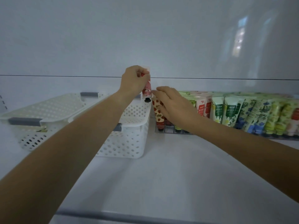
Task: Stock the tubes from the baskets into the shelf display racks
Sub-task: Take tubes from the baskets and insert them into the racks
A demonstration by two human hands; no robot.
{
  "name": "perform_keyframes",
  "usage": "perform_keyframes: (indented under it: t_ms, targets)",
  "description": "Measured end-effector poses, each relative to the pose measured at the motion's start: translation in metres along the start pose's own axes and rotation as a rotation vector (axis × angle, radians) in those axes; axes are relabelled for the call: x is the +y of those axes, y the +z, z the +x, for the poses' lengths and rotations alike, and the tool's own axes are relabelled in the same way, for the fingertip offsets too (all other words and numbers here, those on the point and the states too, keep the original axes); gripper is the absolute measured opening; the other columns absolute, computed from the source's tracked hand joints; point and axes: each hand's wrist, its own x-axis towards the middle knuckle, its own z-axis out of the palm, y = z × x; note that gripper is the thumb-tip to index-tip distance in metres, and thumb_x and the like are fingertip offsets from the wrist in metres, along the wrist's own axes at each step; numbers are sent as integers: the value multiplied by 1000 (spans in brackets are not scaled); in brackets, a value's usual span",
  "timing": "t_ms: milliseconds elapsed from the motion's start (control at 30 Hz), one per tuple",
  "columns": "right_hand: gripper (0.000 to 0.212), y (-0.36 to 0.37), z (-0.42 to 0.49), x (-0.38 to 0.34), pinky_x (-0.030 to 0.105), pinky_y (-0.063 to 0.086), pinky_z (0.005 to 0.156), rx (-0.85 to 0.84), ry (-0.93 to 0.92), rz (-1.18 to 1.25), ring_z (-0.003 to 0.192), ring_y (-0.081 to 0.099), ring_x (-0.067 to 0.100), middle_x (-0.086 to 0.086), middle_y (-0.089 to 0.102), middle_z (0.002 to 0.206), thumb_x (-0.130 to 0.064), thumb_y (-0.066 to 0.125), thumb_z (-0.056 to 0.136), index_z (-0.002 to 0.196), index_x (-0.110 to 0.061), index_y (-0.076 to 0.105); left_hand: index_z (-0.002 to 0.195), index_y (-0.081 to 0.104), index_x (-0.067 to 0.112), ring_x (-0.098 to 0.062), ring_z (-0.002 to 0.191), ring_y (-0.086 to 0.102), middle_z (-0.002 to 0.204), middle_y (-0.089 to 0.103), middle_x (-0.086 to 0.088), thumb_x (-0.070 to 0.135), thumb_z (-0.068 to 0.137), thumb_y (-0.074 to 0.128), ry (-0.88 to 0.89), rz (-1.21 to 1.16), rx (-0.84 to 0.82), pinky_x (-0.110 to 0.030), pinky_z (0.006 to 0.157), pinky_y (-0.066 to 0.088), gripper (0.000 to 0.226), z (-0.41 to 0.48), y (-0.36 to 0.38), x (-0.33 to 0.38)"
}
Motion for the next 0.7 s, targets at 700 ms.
perform_keyframes:
  t_ms: [700]
  targets:
    - [43,14,-99,26,12,21,97,-444,177,464,126,38,11,-1,46,138,-38,48,94,131,-17,52,110,51,19,-9,68,55,81,55,9,18,85,62,370,199,-626,-10,54,43,28,-25,102,63]
